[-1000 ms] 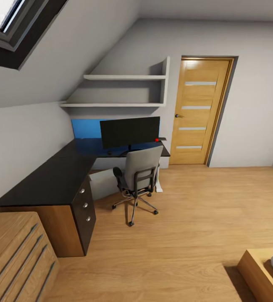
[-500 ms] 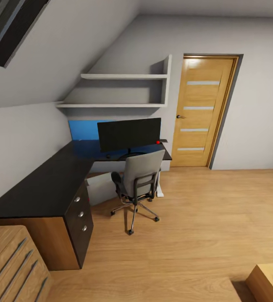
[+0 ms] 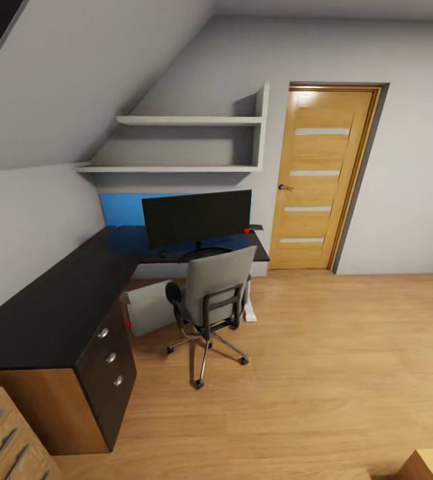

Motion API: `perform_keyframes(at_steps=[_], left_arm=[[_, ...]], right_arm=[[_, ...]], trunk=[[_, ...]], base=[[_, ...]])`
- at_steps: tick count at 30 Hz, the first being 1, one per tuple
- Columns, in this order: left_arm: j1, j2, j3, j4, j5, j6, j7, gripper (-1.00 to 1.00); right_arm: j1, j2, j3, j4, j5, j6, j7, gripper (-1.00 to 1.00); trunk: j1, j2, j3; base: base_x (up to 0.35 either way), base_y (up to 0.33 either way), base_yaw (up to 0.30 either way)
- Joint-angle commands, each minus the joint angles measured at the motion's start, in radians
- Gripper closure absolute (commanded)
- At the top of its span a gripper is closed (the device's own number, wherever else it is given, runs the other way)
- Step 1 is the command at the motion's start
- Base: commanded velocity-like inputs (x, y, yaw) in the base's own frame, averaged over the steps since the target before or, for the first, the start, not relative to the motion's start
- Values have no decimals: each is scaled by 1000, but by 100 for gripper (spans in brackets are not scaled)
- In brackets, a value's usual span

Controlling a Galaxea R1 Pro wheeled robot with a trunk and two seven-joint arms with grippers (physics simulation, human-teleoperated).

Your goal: In the bedroom, organize the workspace by keeping the computer under the desk, ensuring the monitor is on the desk, placing the keyboard on the desk next to the monitor, placing the mouse on the desk next to the keyboard, moving the folder from the swivel chair onto the desk next to the mouse, stacking the notebook on top of the folder with the pen on top of the notebook, and positioning the swivel chair next to the desk.

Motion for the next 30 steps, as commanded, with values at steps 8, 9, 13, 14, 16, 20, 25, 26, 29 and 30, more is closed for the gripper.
perform_keyframes(at_steps=[8,9,13,14,16,20,25,26,29,30], left_arm=[[-1,-1,-2,0,7,-3,1,-100],[-1,0,-1,0,7,-4,1,-100],[-1,-2,-3,-1,7,-12,-2,-100],[-1,-1,-3,-1,7,-12,-2,-100],[-1,0,-3,-1,7,-12,-2,-100],[-1,0,-3,0,9,-5,1,-100],[-1,2,-3,7,11,86,-5,-100],[-1,2,-3,6,11,137,-7,-100],[-1,2,-3,5,12,176,-8,-100],[-1,3,-3,3,12,189,-8,-100]], right_arm=[[-1,0,0,1,0,-3,0,-100],[-1,0,0,1,0,-3,0,-100],[-1,0,0,1,0,-3,0,-100],[-1,0,0,1,0,-3,0,-100],[-1,0,0,1,0,-3,0,-100],[-1,0,0,1,0,-3,0,-100],[-1,0,0,1,0,-3,0,-100],[-1,0,0,1,0,-3,0,-100],[-1,0,0,1,0,-3,0,-100],[-1,0,0,1,0,-3,0,-100]], trunk=[[-30,56,24],[-30,56,24],[-30,56,24],[-34,63,27],[-42,77,33],[-57,105,46],[-76,140,62],[-80,147,65],[-92,168,74],[-96,175,77]], base=[[151,-310,0],[70,-272,0],[-36,-56,0],[-8,-12,0],[-5,-7,0],[-1,-1,0],[0,0,0],[0,0,0],[0,0,0],[0,0,0]])
